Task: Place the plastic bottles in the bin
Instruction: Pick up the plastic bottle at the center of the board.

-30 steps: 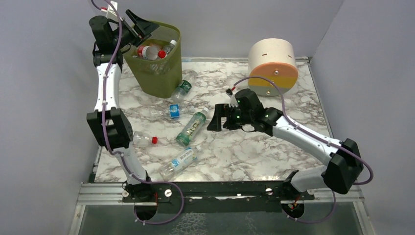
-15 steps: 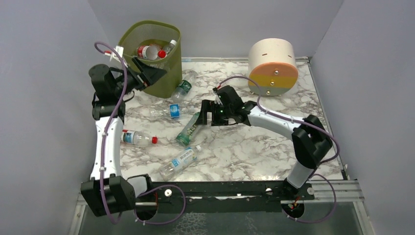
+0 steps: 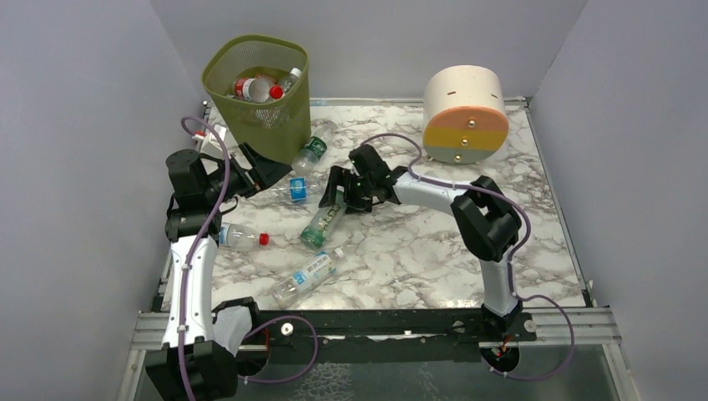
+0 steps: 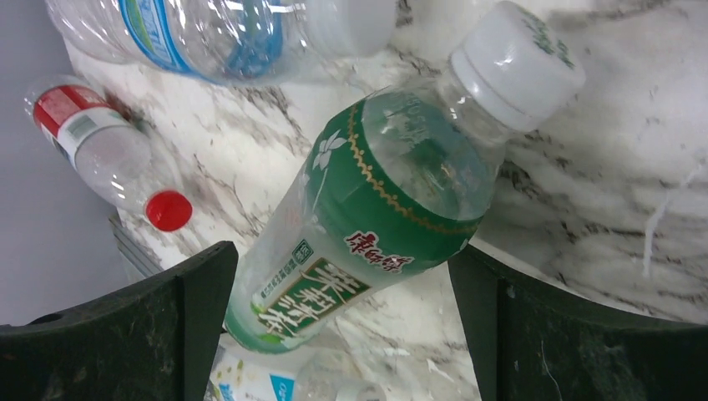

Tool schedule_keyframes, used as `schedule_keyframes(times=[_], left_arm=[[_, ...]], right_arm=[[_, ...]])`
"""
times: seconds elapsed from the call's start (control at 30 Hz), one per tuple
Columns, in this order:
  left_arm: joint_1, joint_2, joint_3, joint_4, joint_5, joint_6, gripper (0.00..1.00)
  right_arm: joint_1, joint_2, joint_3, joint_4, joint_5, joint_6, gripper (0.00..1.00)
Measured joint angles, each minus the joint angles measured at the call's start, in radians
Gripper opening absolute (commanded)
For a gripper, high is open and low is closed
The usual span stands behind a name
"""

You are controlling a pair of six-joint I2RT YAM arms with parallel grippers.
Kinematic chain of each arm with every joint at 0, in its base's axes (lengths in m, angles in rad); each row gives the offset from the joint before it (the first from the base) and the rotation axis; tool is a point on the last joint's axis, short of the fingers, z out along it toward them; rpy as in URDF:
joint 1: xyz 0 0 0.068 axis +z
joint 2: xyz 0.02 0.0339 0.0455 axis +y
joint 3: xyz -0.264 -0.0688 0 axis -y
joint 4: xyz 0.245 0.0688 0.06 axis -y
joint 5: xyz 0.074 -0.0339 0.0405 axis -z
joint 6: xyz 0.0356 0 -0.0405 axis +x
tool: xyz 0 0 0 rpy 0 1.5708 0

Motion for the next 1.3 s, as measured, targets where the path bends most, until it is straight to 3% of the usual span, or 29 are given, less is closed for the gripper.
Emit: schedule_keyframes(times=[0.37,0.7,0.87,1.3], left_arm=[[0.000,-0.067,-0.050,-0.064,0.001,0.034,0.99],[0.000,-0.079,-0.057,-0.071,0.001,0.034,0.99],[0.000,-0.079,-0.058,-0.071,0.001,0.034,0.99],[0.000,-0.079,-0.057,-0.071,0.011,0.022,0.99]], right_arm=[[-0.007,0.166,0.198,-0.032,0.018,0.023,0.98],[-0.013,0.210,0.243,-0.035,0.014,0.022,0.64],[-0.015,0.212,0.227,-0.012,0.008,0.021,0.52],[-0.035,0.084,0.068,0.016,0.003,-0.018,0.51]])
